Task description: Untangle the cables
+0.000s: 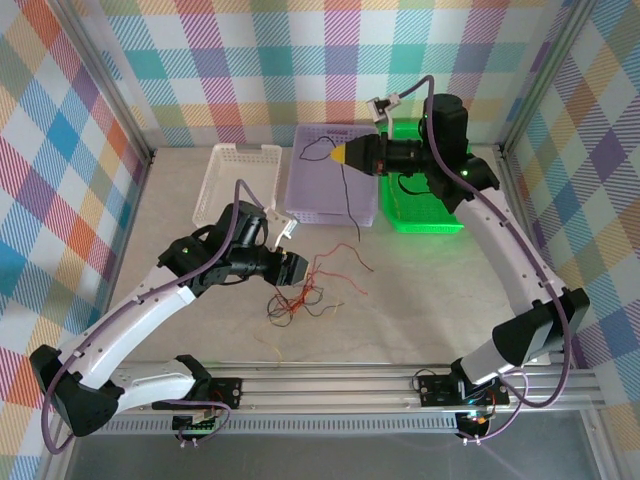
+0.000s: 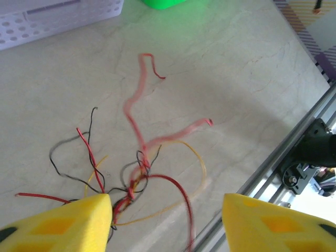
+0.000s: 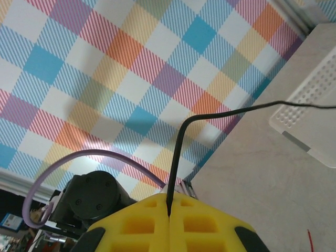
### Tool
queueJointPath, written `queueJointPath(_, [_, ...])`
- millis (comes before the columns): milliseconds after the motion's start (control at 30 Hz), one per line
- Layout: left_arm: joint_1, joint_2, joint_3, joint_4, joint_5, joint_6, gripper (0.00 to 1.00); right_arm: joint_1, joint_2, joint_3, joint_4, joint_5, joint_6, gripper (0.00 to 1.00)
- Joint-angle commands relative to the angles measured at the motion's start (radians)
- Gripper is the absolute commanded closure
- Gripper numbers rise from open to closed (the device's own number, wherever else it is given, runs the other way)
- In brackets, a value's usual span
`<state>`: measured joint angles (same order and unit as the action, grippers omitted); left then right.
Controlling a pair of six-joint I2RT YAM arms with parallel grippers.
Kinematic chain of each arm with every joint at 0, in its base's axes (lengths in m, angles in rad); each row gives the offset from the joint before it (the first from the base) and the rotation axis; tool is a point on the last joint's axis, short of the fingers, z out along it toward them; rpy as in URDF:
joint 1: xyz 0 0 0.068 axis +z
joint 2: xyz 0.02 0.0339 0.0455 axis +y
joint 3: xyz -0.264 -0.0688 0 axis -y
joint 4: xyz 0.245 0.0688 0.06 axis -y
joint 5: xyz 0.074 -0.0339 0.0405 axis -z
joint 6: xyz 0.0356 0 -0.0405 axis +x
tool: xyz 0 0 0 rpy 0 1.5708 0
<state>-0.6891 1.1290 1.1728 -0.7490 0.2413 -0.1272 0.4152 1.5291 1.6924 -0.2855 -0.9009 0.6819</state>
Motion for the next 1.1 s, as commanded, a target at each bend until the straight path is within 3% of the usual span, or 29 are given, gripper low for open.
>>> queueJointPath(0, [0.011, -0.009, 0.056, 0.041, -0.034, -0.014, 0.35, 0.011, 0.014, 0.024, 0.014, -0.084, -0.032, 1.0])
queueJointPath(133, [0.014, -0.009, 0.101, 0.065, -0.152, -0.047, 0.23, 0.024, 0.016, -0.024, 0.069, -0.163, -0.005, 1.0])
queueJointPath(233, [0.037, -0.032, 0.094, 0.139, -0.19, -0.107, 0.03, 0.038, -0.004, -0.072, 0.096, -0.184, -0.013, 1.0])
queueJointPath(267, [0.045, -0.037, 0.09, 0.163, -0.187, -0.133, 0.0, 0.044, -0.009, -0.086, 0.104, -0.193, -0.014, 1.0])
queueJointPath(800, [0.068, -0.14, -0.081, 0.516, -0.221, -0.727, 0.0, 0.12, -0.114, -0.246, 0.149, -0.189, -0.108, 1.0])
queueJointPath(933, [0.073, -0.105, -0.099, 0.597, -0.152, -0.828, 0.0, 0.139, -0.115, -0.258, 0.165, -0.193, -0.119, 1.0])
queueJointPath(1067, [0.082, -0.076, -0.098, 0.643, -0.099, -0.833, 0.0, 0.148, -0.112, -0.266, 0.19, -0.219, -0.108, 1.0])
